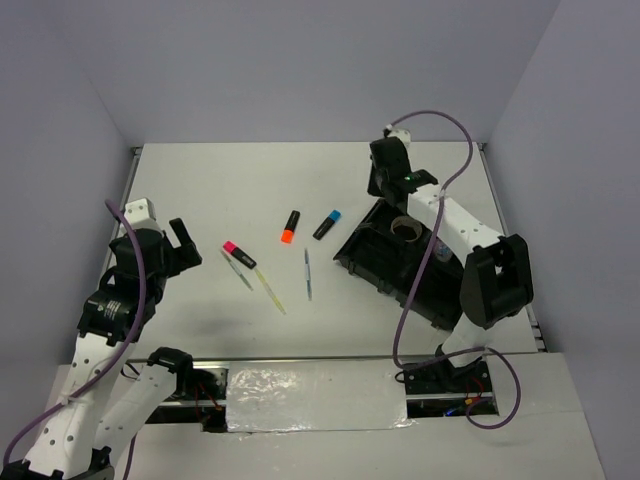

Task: Sort the stationery into containers
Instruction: Place the stationery in the storage box.

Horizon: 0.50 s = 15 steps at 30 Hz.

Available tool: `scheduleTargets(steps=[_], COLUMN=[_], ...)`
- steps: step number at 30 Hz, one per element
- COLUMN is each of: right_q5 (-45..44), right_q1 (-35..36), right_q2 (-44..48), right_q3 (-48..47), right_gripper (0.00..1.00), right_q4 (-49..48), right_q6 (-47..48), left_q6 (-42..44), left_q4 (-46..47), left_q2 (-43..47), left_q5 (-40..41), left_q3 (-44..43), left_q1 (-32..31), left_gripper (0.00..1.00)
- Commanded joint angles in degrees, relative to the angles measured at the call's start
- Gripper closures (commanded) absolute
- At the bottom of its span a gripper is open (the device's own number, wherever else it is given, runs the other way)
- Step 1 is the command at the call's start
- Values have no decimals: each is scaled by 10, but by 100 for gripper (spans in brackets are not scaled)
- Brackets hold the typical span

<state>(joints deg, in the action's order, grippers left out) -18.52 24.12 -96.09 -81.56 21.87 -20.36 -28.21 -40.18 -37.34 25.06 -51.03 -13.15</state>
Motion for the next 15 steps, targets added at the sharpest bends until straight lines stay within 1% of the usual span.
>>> scheduleTargets(steps=[1,2,5,10,15], right_q5=[-31,-30,-26,-23,-13], right_q1=[-20,-38,-52,-79,-101], right_q2=[15,20,22,-5,-12], right_q3=[59,68,98,111,129], right_gripper=[85,85,85,84,79], right_q4=[41,37,23,21,11], right_q6=[-28,-28,-21,-15,-13], left_q6=[15,15,17,17,18], left_q4=[26,25,26,26,26], left_q2=[3,3,-4,-9,-12], left_q5=[-5,-6,-10,-12,-12], left_q3=[-8,-7,-8,-8,-8], left_q1=[4,4,4,4,4], left_gripper=[1,1,1,1,1])
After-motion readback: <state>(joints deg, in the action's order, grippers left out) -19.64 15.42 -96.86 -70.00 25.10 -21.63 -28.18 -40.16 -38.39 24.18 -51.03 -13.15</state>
